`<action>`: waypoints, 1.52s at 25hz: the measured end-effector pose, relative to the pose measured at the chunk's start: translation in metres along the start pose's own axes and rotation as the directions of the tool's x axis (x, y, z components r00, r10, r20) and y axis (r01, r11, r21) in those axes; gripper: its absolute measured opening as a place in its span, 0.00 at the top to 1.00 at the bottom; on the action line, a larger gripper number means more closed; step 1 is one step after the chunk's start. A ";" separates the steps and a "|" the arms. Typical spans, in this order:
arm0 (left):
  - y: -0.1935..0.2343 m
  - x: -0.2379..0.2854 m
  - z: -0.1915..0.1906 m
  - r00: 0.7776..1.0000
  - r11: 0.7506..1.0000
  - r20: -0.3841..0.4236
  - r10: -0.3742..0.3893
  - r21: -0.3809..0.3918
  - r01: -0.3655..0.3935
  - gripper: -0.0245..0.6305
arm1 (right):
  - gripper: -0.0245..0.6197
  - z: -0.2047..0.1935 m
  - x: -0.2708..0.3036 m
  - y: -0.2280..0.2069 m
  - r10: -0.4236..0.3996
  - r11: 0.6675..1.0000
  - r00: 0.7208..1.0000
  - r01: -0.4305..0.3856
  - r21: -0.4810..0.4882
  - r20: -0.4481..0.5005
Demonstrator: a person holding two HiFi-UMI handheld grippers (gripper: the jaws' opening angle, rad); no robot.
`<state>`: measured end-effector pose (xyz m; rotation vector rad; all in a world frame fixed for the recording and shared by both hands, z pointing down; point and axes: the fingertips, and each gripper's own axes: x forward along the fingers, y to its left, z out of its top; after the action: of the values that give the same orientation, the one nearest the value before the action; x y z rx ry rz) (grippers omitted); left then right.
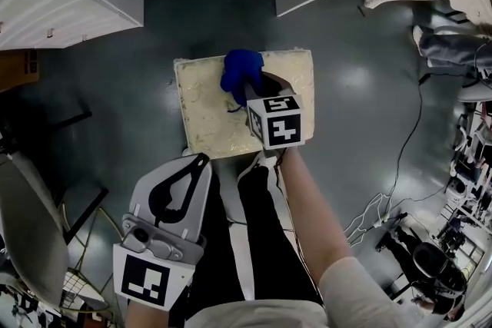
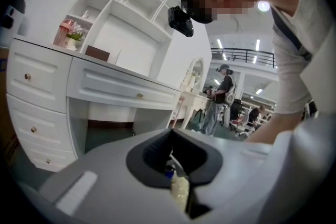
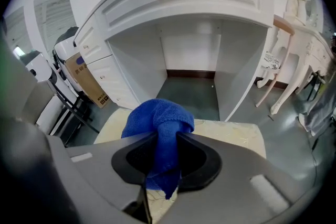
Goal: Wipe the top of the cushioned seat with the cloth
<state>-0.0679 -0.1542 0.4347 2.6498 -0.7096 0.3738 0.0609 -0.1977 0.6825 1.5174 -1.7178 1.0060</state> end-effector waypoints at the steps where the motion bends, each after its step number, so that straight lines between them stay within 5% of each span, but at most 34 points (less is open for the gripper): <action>1: -0.004 0.004 0.000 1.000 1.000 -0.001 -0.003 0.001 0.003 0.96 | 0.82 -0.001 -0.002 -0.006 -0.001 1.000 1.000 0.001 0.003 0.000; 26: -0.090 0.097 0.013 0.999 0.999 -0.018 -0.039 0.029 0.039 0.96 | 0.82 -0.032 -0.038 -0.143 -0.042 0.997 0.999 0.042 0.072 -0.013; 38: -0.091 0.093 0.008 1.000 1.000 -0.014 -0.003 0.030 0.003 0.96 | 0.82 -0.042 -0.043 -0.154 -0.059 0.995 0.998 0.060 0.078 -0.012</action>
<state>0.0594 -0.1236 0.4341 2.6733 -0.7005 0.4050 0.2181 -0.1468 0.6887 1.6009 -1.6333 1.0600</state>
